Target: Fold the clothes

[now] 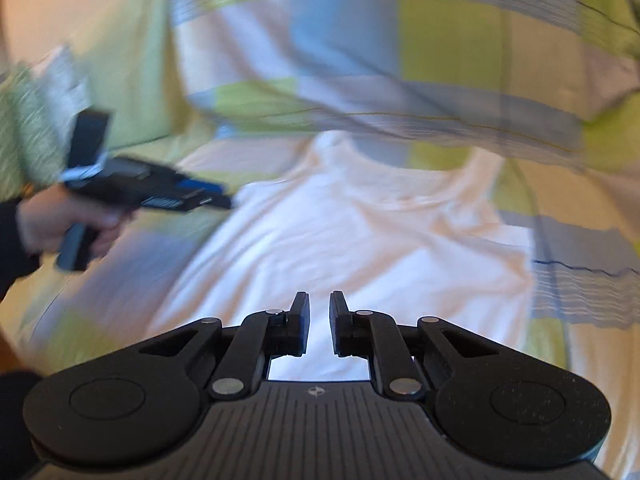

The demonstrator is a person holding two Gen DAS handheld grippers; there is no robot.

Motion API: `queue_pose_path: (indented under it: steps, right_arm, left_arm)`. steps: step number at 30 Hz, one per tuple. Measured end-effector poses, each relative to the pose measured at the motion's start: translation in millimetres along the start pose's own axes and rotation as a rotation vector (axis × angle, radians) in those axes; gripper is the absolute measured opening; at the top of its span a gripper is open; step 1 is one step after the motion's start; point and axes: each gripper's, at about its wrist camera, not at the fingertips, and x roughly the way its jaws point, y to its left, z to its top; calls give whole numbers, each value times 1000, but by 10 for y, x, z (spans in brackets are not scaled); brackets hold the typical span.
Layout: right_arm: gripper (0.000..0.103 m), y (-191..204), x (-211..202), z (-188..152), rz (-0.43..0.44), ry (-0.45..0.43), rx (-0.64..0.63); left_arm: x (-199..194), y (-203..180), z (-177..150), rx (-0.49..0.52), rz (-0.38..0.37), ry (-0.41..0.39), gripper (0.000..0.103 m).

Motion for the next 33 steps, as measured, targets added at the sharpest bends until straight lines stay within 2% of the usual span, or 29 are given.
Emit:
queue_pose_path:
  steps: [3,5,7,10,15,16,18,19,21,24,26,27,28,30,33]
  right_arm:
    - [14,694,14,-133,57,64,-216]
    - [17,1019,69,-249,74,104,-299]
    - [19,1203,119,-311,94,126,-278]
    - [33,1445,198,-352,66,130,-290]
    - [30,1632,475,-449,-40,170,-327]
    - [26,1627,504,-463,-62,169,-323]
    - [8,1546,487,-445,-77,159,-249]
    - [8,1479,468,-432,-70,156,-188]
    - [7,1280,399,-420,5,156,-2]
    - [7,1166,259,-429,34,131,84]
    - [7,1133,215,-417,40,126,84]
    - [7,1129,220,-418,41,130,81]
    - [7,1158,227,-419,41,135,71]
    - [7,1184,238,-393,80,129,80]
    - [5,1364,215,-282,197,59,44]
  left_arm:
    - [-133,-13,-48,12,3,12,24]
    - [-214,-9,-75,12,2,18,24]
    - [-279,4,-83,14,-3,21,24]
    - [-353,17,-84,23,-16,22,26]
    - [-304,55,-22,34,-55,25,26]
    - [-275,67,-4,32,-66,25,26]
    - [-168,107,36,14,-99,31,26]
    - [-90,127,54,3,-117,39,26]
    - [87,171,86,-25,-142,54,26]
    - [311,262,120,-113,-183,62,25]
    - [414,321,149,-176,-214,55,24]
    - [428,339,182,-191,-219,50,7]
    - [418,354,224,-190,-210,41,4]
    - [321,368,322,-171,-190,8,4]
    - [147,359,456,-139,-173,-30,4]
